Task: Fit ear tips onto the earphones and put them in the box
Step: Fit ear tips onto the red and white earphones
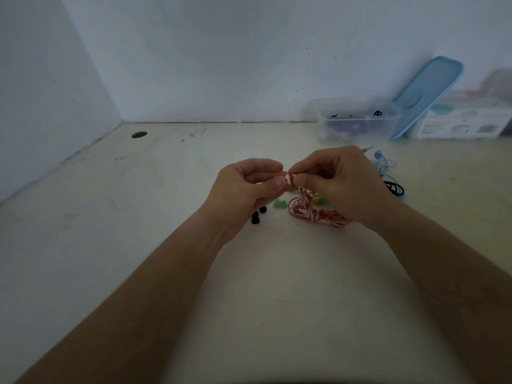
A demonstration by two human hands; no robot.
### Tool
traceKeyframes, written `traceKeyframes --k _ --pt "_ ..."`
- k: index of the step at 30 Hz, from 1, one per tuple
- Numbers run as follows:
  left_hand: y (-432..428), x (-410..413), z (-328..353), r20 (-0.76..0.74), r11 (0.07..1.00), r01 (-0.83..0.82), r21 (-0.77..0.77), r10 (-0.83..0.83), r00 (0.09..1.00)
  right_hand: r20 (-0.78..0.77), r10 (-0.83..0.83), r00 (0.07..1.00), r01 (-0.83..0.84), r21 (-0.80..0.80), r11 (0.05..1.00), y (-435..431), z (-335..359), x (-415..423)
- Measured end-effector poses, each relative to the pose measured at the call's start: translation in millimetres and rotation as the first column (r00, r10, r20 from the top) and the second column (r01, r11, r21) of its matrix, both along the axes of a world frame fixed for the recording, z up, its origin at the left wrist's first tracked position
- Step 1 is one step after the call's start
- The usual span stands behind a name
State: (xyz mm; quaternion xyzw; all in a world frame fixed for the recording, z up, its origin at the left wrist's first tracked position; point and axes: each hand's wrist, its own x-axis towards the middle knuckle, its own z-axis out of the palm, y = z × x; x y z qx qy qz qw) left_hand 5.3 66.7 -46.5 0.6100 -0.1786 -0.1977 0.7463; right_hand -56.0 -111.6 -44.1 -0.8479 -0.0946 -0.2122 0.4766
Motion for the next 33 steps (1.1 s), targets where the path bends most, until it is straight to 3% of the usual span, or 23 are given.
traceKeyframes --k 5,12,23,29,33 --pt "0.4 0.3 -1.2 0.054 0.999 -0.031 0.042 0.029 0.998 -0.014 0.006 1.000 -0.005 0.041 0.999 -0.3 -1.6 0.2" --pt "-2.7 -1.4 -1.5 0.269 0.981 -0.137 0.139 0.096 0.958 0.008 -0.060 0.998 0.059 0.086 0.995 1.4 -3.8 2.5" --pt "-1.4 -3.4 1.6 0.244 0.989 -0.049 0.140 0.014 0.970 0.007 -0.100 0.995 0.099 0.102 0.990 0.6 -1.5 1.2" --pt "-2.6 -3.4 -1.0 0.440 0.976 -0.142 0.165 0.056 0.896 -0.006 -0.076 0.997 0.076 0.103 0.992 0.4 -0.1 -0.3" --pt "-3.7 -3.2 -1.8 0.490 0.977 -0.164 0.135 0.078 0.868 -0.027 -0.063 0.998 0.066 0.126 0.990 -1.5 0.1 -0.1"
